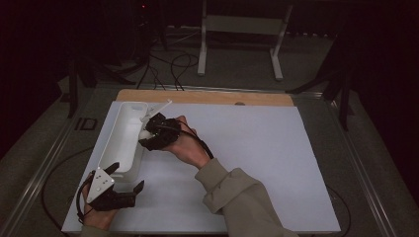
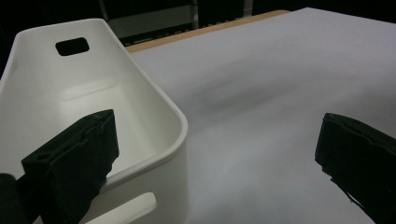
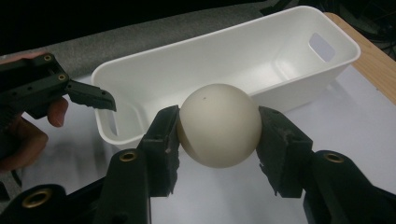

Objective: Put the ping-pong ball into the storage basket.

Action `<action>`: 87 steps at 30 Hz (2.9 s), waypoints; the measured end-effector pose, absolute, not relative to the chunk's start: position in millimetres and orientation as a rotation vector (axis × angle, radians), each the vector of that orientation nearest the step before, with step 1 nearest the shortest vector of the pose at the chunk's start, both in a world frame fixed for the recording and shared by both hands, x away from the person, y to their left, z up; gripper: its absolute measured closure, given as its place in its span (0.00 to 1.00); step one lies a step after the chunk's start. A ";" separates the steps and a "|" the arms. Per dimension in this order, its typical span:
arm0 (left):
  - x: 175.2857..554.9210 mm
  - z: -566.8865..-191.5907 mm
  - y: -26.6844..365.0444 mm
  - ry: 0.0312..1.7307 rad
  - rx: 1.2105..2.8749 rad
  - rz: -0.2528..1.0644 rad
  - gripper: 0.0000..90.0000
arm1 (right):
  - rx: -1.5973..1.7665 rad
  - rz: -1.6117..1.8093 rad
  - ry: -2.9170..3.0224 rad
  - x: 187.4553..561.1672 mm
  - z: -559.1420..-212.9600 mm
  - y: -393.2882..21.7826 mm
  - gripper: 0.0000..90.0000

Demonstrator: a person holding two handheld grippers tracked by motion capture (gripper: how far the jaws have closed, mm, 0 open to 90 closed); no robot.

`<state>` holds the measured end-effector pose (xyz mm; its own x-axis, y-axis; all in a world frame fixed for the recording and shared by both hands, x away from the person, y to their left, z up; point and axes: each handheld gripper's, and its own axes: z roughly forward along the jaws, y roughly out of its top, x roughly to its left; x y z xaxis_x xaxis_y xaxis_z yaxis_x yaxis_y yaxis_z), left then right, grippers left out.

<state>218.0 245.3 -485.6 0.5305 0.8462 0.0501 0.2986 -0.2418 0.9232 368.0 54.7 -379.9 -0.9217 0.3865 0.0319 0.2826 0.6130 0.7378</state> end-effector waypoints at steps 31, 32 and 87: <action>217.6 -485.4 246.1 0.952 1.791 0.701 0.00 | 0.553 1.231 2.687 370.0 -378.3 71.9 0.56; 217.5 -485.4 246.1 0.952 1.790 0.701 0.00 | 0.547 1.229 2.690 370.2 -378.1 72.6 0.56; 217.0 -485.7 247.4 0.949 1.779 0.696 0.00 | 0.543 1.260 2.683 372.4 -374.2 104.2 0.56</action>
